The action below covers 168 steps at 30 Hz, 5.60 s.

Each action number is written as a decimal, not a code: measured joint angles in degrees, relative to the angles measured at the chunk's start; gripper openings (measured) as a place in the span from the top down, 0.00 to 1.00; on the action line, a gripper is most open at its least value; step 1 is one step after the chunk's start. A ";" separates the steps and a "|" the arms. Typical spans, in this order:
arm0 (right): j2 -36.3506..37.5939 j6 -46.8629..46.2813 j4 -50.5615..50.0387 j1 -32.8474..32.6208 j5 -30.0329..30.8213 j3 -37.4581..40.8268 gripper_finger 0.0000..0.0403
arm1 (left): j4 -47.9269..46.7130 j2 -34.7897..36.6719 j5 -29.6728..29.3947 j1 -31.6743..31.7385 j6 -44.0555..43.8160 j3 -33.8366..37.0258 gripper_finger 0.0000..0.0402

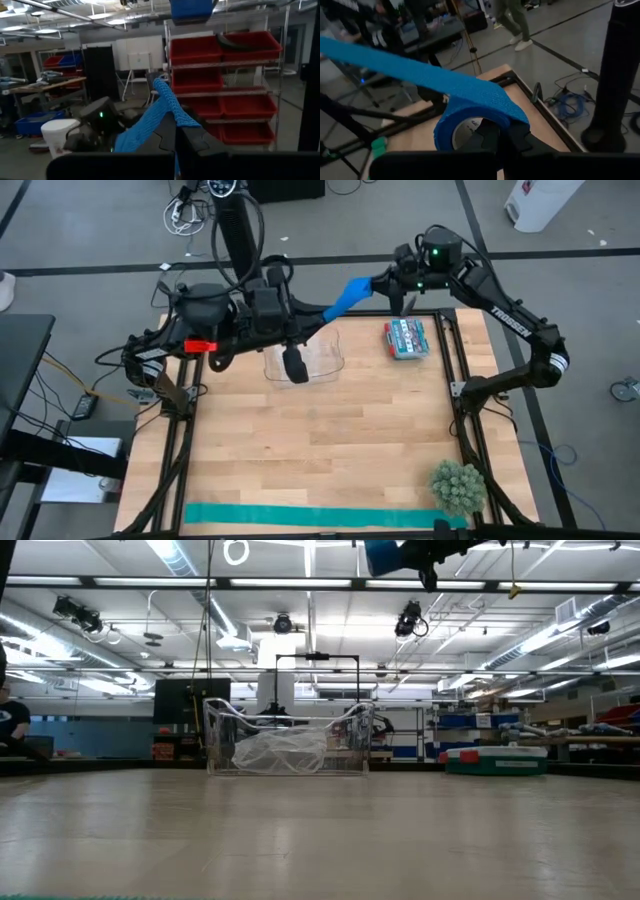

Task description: Roll bandage

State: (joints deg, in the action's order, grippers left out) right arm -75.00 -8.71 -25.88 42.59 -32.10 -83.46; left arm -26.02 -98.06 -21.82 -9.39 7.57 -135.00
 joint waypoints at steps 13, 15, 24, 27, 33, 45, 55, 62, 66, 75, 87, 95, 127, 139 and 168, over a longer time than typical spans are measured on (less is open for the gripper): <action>1.40 -8.27 3.75 2.43 -0.59 0.00 1.00 | -9.36 -2.98 1.10 -0.50 -0.20 0.02 0.99; 1.40 -8.66 3.88 2.62 -0.61 0.00 1.00 | -9.40 -3.84 1.40 -0.50 -0.25 0.02 0.99; 1.55 -11.31 7.50 3.18 -2.00 0.00 1.00 | -10.39 -7.50 1.08 -0.55 -3.00 0.02 0.99; 1.60 -12.26 8.13 3.60 -3.72 0.00 1.00 | -11.50 -8.07 0.23 -0.55 -4.12 0.02 0.99; 2.45 -12.46 8.48 4.04 -5.66 0.00 1.00 | -13.25 -8.39 -1.60 -0.55 -5.02 0.01 0.99; 3.97 -20.65 20.05 4.04 -9.81 0.00 1.00 | -14.06 -10.80 -1.67 -0.37 -4.99 0.33 0.99; 7.03 -25.36 23.91 4.13 -12.30 0.00 1.00 | -14.09 -11.87 -1.62 -0.37 -5.20 0.28 0.99; 9.50 -27.97 25.56 4.12 -13.82 0.00 1.00 | -12.94 -13.44 -1.03 0.01 -4.98 0.33 0.99; 11.06 -28.81 25.89 4.13 -14.05 0.00 1.00 | -13.18 -14.02 -0.56 0.72 -5.20 0.33 0.99; 14.17 -30.71 26.11 4.11 -14.51 0.00 1.00 | -14.54 -14.65 1.54 1.87 -6.34 0.31 1.00; 17.74 -33.24 25.77 3.99 -16.29 0.00 1.00 | -14.04 -15.37 1.54 3.30 -6.31 2.13 1.00; 19.65 -33.71 21.26 3.91 -17.36 0.00 1.00 | -14.15 -15.32 -1.18 6.20 -3.33 2.19 1.00; 18.44 -29.92 19.37 -10.29 -17.03 -0.02 1.00 | -4.89 -15.08 2.61 14.83 0.85 2.16 0.99; 16.04 -26.99 12.87 -16.34 -16.75 -0.02 1.00 | -2.09 -15.08 1.96 15.04 7.13 1.44 0.99; 15.69 -25.16 0.23 -23.69 -9.51 7.10 1.00 | 3.16 -12.46 0.89 14.95 14.75 0.00 0.97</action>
State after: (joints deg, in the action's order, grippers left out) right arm -59.32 -33.87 -25.65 18.90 -41.61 -76.36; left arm -22.86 -110.52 -20.92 5.57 22.32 -135.00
